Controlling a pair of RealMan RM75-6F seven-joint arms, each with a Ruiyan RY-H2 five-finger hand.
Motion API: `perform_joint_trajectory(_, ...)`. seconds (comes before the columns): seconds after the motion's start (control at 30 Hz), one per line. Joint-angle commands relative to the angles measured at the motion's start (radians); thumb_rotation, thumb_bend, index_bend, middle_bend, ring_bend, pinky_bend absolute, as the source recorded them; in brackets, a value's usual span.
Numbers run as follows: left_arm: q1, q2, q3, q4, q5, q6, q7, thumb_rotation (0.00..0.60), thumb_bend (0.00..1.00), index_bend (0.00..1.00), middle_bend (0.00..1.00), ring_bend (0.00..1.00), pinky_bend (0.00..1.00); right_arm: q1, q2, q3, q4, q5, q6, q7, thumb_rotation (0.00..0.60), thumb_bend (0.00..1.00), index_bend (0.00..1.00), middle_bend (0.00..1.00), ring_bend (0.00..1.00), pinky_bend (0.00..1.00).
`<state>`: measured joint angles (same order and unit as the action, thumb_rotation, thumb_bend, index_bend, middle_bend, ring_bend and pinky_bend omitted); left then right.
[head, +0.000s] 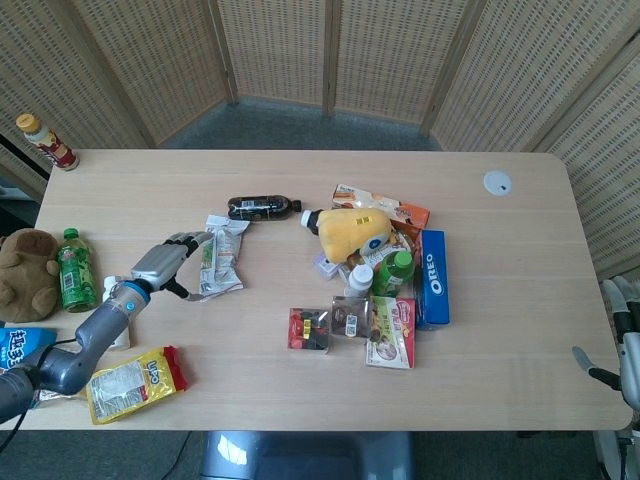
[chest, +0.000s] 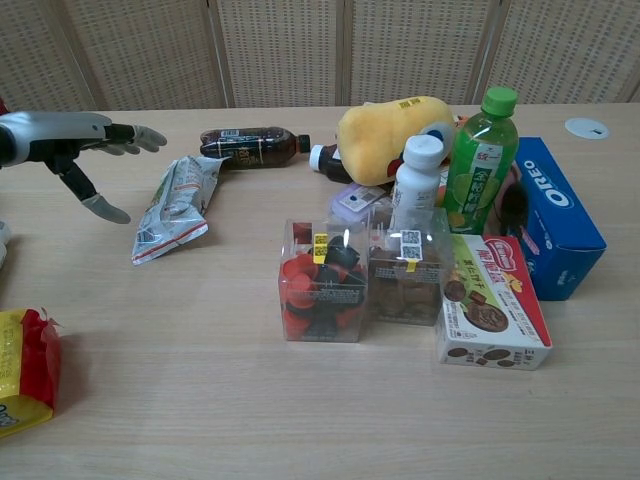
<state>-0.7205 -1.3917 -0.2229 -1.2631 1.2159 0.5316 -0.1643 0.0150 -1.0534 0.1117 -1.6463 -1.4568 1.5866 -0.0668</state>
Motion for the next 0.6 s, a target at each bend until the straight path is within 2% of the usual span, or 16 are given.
perform_joint_trajectory(0.03, -0.026, -0.024, 0.015, 0.026, -0.036, -0.026, 0.023, 0.567, 0.06, 0.00, 0.00, 0.00, 0.00, 0.000, 0.000, 0.000, -0.001, 0.001, -0.001, -0.002, 0.585, 0.20, 0.00, 0.00, 0.00, 0.00)
perform_joint_trajectory(0.37, -0.067, -0.006, 0.078, -0.014, -0.111, -0.082, 0.094, 0.566, 0.06, 0.00, 0.00, 0.00, 0.00, -0.001, 0.001, 0.002, -0.005, -0.002, 0.000, -0.003, 0.590, 0.20, 0.00, 0.00, 0.00, 0.00)
perform_joint_trajectory(0.6, -0.074, 0.015, 0.110, -0.071, -0.125, -0.080, 0.112, 0.565, 0.06, 0.00, 0.00, 0.00, 0.00, -0.004, 0.001, 0.001, -0.004, -0.005, 0.004, 0.002, 0.586, 0.20, 0.00, 0.00, 0.00, 0.00)
